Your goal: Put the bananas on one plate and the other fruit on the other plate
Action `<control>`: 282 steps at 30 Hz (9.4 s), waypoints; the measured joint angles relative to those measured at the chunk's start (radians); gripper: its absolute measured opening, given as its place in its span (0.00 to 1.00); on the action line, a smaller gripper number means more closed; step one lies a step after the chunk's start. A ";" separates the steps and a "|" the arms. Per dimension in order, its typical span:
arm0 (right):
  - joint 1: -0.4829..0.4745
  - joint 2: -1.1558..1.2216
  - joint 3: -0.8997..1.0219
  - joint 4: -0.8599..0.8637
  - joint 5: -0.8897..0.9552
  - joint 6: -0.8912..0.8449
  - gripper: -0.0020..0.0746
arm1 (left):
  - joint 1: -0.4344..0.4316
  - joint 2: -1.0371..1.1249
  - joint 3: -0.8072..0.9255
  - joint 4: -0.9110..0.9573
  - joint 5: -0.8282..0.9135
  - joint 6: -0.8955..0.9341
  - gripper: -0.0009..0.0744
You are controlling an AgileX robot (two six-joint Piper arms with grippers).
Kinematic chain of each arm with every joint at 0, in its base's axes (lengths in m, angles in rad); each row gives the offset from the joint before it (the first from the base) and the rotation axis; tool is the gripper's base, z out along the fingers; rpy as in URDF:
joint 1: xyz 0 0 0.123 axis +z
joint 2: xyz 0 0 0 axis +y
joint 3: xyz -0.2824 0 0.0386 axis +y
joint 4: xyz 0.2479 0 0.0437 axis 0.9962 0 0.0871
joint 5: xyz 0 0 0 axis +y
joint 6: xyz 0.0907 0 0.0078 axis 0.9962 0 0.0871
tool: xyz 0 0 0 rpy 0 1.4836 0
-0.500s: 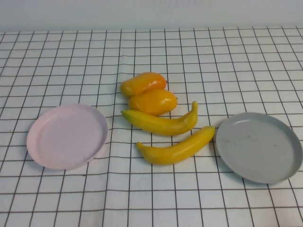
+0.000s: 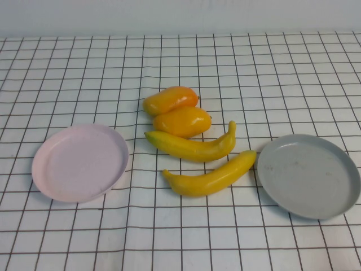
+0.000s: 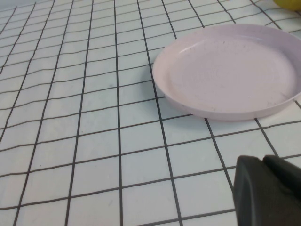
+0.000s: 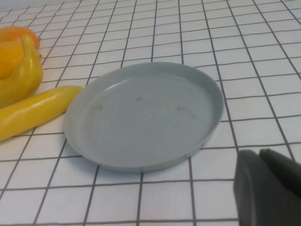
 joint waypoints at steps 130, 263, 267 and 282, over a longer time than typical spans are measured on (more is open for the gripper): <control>0.000 0.000 0.000 0.000 0.000 0.000 0.01 | -0.478 2.167 -1.824 0.006 0.368 0.496 0.89; 0.000 0.000 0.000 0.000 0.000 0.000 0.01 | -0.313 2.414 -2.172 -0.287 0.477 0.635 0.75; 0.000 0.000 0.000 0.000 0.000 0.000 0.01 | -0.313 2.373 -2.172 -0.275 0.523 0.567 0.75; 0.000 0.000 0.000 0.000 0.000 0.000 0.01 | -0.193 2.105 -1.953 -0.159 0.843 0.178 0.75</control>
